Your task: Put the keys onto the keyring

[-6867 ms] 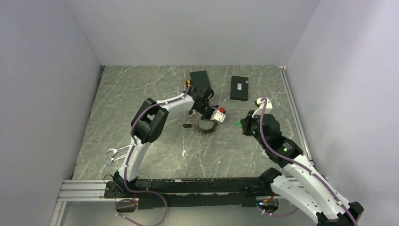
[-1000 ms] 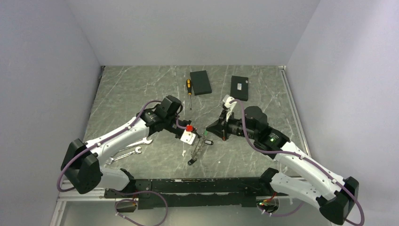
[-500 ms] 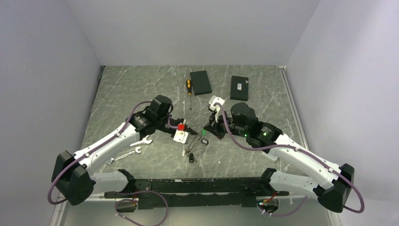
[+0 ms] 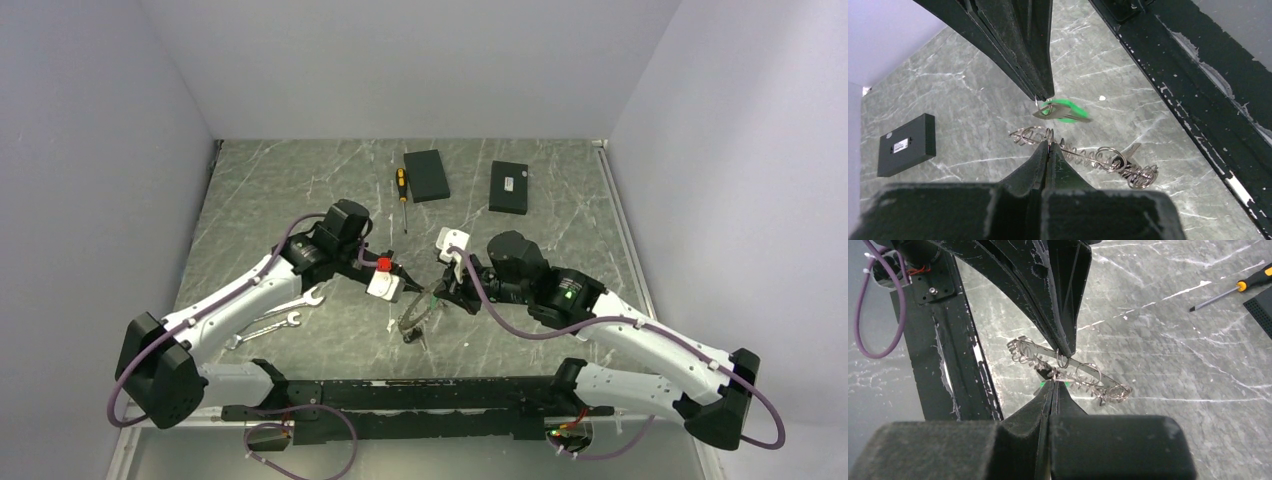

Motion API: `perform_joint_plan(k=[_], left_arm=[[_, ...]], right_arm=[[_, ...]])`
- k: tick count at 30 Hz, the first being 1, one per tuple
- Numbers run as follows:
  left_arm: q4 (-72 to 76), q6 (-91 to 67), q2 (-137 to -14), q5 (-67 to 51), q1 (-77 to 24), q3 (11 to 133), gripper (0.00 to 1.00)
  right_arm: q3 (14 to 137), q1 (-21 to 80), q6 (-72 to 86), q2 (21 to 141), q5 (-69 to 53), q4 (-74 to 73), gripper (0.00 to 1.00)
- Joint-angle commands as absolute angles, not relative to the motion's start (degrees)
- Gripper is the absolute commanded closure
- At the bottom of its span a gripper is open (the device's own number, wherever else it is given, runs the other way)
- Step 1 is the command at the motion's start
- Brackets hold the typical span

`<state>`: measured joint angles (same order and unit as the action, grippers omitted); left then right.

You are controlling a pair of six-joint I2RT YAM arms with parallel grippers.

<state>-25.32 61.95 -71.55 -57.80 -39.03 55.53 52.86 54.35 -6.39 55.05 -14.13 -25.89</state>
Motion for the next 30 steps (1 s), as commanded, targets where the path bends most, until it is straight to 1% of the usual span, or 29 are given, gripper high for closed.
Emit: perform_joint_plan(k=[1,8,23,30], left_arm=[[-26.1,61.7,-72.1,-63.3,-38.8,58.4,1.0],[-25.3,62.0,-72.2,-63.4,-38.8,57.6,1.0],[-29.3,64.6,-74.0,-63.5,-40.3,58.9,1.0],[-29.3,64.9,-73.6,-62.2,-40.8,58.5,1.0]], right_arm=[[53.7,55.5,-8.3,54.1,-13.1,-26.0,1.0],[53.6,56.5,-9.1,55.2,-10.8,-26.1,1.0],[55.0,58.5,-10.0,57.9,-9.1,-27.3,1.0],[55.0,58.9,-9.8,58.3,-5.4,-27.2,1.0]])
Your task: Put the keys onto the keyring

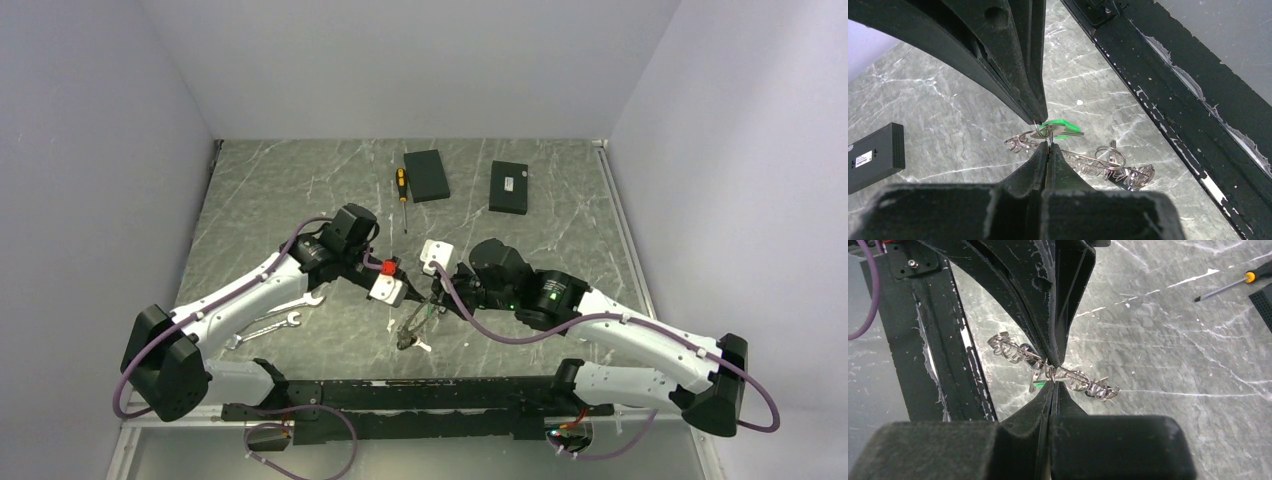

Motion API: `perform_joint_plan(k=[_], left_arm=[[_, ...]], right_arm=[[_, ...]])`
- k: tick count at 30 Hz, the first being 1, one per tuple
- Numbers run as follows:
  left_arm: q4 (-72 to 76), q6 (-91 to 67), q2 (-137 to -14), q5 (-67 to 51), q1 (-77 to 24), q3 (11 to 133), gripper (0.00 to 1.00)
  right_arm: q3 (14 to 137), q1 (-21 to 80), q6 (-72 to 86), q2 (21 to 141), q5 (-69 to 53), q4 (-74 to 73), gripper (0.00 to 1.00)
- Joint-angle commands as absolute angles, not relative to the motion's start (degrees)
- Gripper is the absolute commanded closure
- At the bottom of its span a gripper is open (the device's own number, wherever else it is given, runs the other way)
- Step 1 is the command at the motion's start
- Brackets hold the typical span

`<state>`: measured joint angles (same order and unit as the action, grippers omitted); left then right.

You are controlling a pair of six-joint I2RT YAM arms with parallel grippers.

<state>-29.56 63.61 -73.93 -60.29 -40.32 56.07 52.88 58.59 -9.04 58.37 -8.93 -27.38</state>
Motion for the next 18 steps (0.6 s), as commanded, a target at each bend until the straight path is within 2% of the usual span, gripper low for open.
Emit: perform_joint_plan(k=[1,9,18], left_arm=[[-29.4,64.9,-73.6,-62.1,-40.9,58.5,1.0],[-29.2,64.9,-73.6,-60.8,-41.2,58.2,1.0],[-28.8,64.3,-73.7,-63.1,-41.1,58.5,1.0]], right_arm=[[55.1,58.9,-9.6,58.2,-4.8,-27.1,1.0],[53.6,58.9,-9.3,53.8,-2.0,-25.6,1.0],[53.6,59.0,-9.9,55.6,-6.4,-26.1,1.0]])
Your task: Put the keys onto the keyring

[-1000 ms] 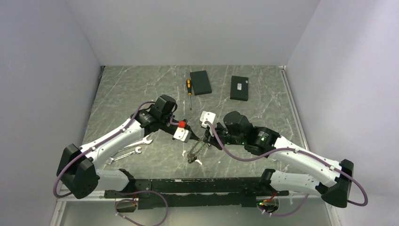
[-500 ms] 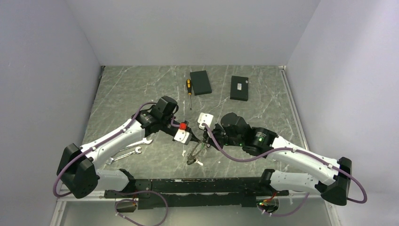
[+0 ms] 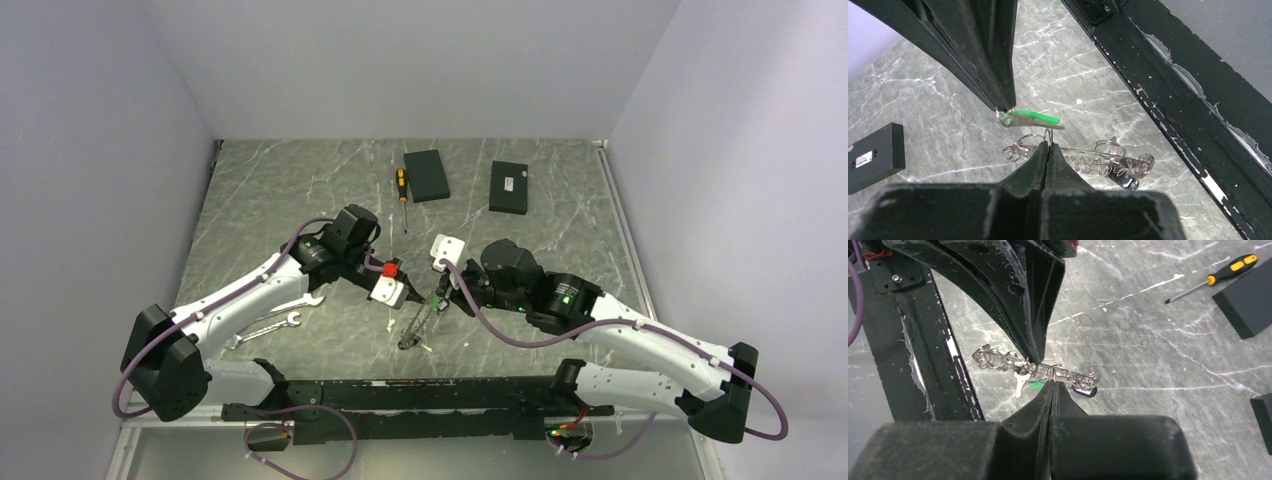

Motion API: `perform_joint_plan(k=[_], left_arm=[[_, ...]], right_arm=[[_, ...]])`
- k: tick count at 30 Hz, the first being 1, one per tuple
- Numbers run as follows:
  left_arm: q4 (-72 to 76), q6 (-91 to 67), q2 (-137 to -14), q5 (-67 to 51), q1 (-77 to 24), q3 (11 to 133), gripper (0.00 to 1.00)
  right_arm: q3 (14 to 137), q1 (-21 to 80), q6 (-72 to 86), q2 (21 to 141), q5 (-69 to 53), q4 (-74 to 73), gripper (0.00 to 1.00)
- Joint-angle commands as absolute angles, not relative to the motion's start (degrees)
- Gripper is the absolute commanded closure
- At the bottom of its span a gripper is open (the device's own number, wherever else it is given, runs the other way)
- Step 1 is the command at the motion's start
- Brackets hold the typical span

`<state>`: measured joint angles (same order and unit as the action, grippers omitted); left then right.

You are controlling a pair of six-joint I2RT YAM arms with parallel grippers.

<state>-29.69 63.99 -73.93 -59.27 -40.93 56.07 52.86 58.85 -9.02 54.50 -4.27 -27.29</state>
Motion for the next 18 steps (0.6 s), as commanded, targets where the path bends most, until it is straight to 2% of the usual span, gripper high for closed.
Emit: perform_joint_plan(k=[1,18], left_arm=[[-28.9,64.3,-73.9,-63.1,-41.2,58.5,1.0],[-30.5,64.1,-75.0,-64.3,-41.2,59.4,1.0]], right_arm=[[53.8,59.2,-10.1,56.0,-7.1,-26.2,1.0],[54.6,62.4,-11.8,58.2,-8.2,-28.5,1.0]])
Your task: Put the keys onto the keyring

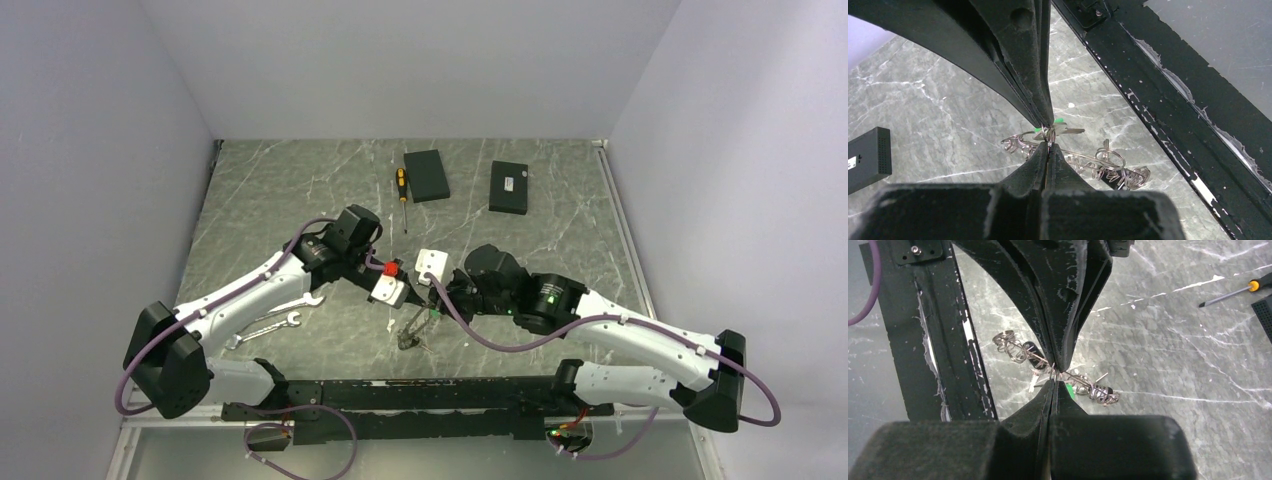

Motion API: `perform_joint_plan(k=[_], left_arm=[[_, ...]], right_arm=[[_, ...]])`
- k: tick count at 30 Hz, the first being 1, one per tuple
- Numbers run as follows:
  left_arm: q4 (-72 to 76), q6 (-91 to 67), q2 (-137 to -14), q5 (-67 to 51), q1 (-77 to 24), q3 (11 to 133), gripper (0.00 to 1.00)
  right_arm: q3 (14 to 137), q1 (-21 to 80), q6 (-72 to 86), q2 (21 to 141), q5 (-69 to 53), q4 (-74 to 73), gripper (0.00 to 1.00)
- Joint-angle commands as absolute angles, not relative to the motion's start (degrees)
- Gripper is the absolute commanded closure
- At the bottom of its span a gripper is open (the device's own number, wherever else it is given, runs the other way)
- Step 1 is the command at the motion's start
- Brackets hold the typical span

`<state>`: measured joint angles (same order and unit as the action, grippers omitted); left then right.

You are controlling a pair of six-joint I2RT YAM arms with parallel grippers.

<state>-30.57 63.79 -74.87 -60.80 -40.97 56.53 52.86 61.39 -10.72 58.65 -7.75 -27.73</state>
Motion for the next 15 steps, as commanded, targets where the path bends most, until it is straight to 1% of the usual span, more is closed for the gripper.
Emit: perform_joint_plan(k=[1,15], left_arm=[[-30.5,64.1,-75.0,-64.3,-41.2,59.4,1.0],[-30.9,63.9,-75.3,-65.0,-41.2,59.7,1.0]], right_arm=[[54.6,62.6,-11.9,58.0,-7.9,-28.6,1.0],[54.7,65.9,-12.8,58.5,-2.7,-30.1,1.0]])
